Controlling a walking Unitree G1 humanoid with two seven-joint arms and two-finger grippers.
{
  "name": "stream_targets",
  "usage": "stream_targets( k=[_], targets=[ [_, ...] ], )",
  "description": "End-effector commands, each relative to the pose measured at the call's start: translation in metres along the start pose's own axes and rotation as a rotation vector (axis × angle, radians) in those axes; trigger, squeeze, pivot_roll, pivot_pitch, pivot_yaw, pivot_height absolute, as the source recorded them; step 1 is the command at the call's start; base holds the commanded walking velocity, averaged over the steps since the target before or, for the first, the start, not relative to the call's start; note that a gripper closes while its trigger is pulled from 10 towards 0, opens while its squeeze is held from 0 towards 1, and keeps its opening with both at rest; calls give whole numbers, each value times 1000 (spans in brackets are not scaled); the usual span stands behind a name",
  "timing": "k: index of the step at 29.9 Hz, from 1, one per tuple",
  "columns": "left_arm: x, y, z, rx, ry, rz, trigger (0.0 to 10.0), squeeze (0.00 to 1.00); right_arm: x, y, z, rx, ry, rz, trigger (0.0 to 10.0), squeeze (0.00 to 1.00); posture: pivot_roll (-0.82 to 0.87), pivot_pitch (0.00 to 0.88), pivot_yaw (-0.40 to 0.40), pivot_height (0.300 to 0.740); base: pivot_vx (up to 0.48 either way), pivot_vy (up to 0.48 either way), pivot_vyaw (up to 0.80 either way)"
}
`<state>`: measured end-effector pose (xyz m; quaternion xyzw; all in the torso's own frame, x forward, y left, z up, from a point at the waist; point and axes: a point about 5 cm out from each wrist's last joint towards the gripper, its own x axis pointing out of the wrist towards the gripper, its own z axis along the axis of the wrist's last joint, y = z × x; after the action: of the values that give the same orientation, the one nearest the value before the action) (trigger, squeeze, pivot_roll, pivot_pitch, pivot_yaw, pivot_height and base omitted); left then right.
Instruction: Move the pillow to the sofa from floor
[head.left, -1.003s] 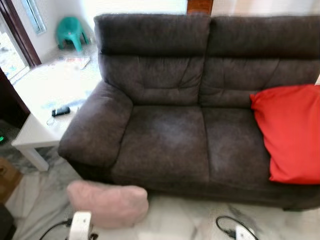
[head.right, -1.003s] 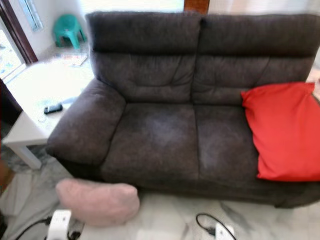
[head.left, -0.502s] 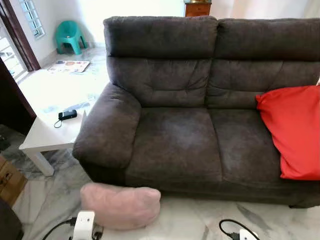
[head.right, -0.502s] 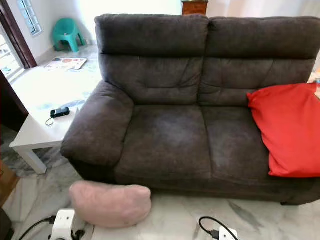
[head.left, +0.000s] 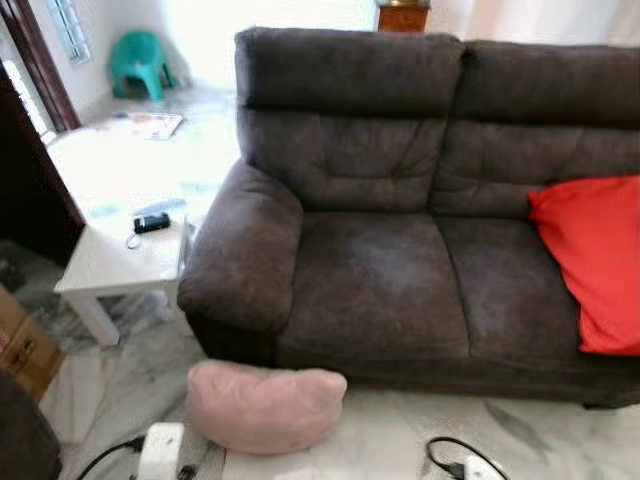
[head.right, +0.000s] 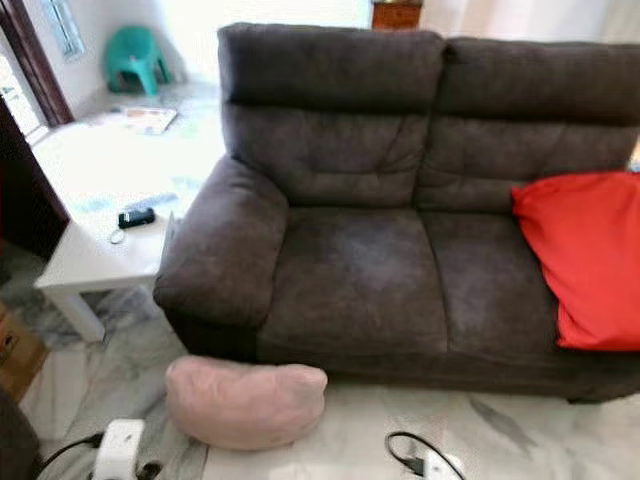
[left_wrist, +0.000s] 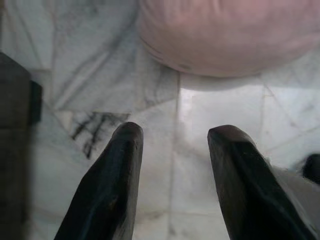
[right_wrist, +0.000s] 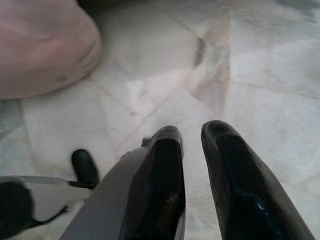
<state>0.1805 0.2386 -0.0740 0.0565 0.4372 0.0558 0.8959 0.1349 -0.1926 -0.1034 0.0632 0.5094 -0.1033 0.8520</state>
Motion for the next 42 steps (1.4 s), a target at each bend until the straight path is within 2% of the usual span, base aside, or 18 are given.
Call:
stream_targets(
  k=[1, 6, 21, 35, 42],
  targets=[
    [1, -6, 4, 11, -10, -16, 10000, 0, -1, -9, -1, 2, 1, -22, 10000, 0, -17, 0, -3, 740, 0, 326, 0],
    [2, -7, 10, 6, -28, -16, 10000, 0, 0, -8, 1, 8, -7, -18, 10000, 0, -13, 0, 0, 740, 0, 323, 0],
    [2, -3, 12, -10, -45, -2, 10000, 0, 0, -7, 3, 10, -7, -9, 10000, 0, 18, 0, -15, 740, 0, 319, 0],
    [3, -8, 18, -32, -78, -20, 10000, 0, 0, -8, 4, 10, -11, -10, 10000, 0, 14, 0, -17, 740, 0, 0, 0],
    [2, -5, 11, -35, -45, -10, 10000, 0, 0, -7, 5, 21, -21, -10, 10000, 0, 7, 0, -14, 740, 0, 0, 0]
  ],
)
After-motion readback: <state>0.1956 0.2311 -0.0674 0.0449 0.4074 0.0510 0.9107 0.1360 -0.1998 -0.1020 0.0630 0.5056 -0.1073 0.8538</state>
